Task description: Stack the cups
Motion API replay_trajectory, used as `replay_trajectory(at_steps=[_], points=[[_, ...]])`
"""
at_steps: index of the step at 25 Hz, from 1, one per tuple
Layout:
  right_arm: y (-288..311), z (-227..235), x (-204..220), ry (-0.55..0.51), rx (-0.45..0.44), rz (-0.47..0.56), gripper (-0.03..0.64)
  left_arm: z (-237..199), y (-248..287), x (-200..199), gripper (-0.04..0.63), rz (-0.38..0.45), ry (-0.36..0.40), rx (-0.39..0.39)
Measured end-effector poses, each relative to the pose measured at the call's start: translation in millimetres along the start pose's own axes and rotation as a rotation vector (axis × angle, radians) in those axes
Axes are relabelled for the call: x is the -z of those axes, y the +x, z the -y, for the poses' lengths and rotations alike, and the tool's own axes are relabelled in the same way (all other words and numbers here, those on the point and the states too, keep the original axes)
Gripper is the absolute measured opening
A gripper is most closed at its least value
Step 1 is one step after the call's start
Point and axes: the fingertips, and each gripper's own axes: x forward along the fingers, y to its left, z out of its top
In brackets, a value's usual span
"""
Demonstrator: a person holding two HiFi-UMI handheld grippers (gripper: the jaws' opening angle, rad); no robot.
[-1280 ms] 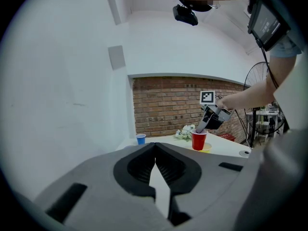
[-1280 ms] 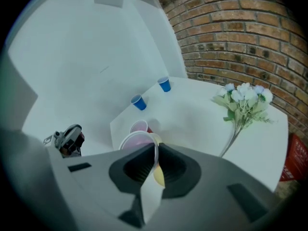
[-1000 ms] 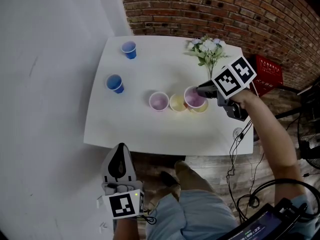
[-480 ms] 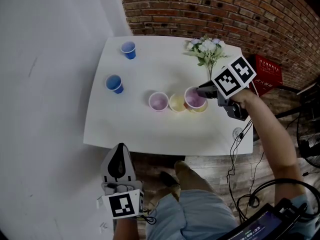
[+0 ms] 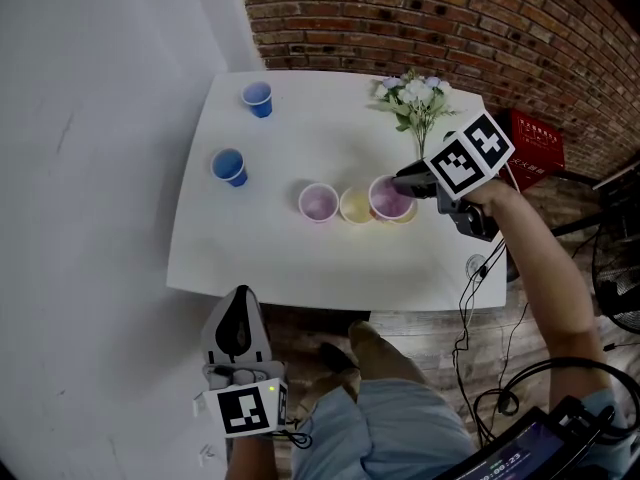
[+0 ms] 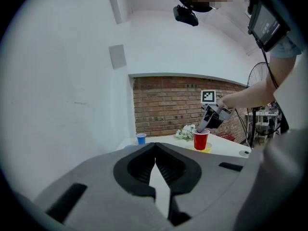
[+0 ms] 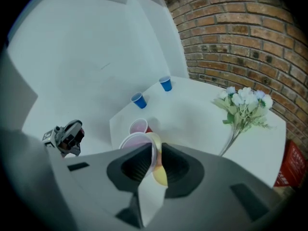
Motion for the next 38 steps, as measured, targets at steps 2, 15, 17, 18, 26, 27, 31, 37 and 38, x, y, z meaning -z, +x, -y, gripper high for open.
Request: replay_trajectory(at_steps=[2,15,17,18,26,27,31,37,38], points=[[-1,0,-1,-0.007,0.002,0.004,0.072,1,0,1,0.009,0.002,-0.001,0.001],[-25,-2,-15,-0.042,0.009,0.079,0.126,0,-6,-8,0.009,0.016,0.002,-0.013],[-35,-2,-18,-0.045,0.03,0.11,0.126,-2,-12,-11,0.009,0.024,0.002,-0.021],[-41,-3,-22,-0.045,0.041,0.131,0.126,-4,-15,-12,0.009,0.029,0.002,-0.025],[-90,-60,-47,-0.106,0.07,0.284,0.12,-6,-52,-28,0.009,0.079,0.014,-0.05],[-94,-71,-49,-0.116,0.061,0.302,0.118,-4,-56,-30,0.009,0.086,0.018,-0.053],[-103,-121,-56,-0.151,-0.007,0.364,0.114,-1,-73,-36,0.009,0.099,0.02,-0.076],[-87,-187,-69,-0.237,-0.131,0.378,0.112,-5,-98,-43,0.009,0.101,0.02,-0.162],[-81,-195,-72,-0.243,-0.142,0.374,0.112,-6,-102,-43,0.009,0.1,0.016,-0.173]])
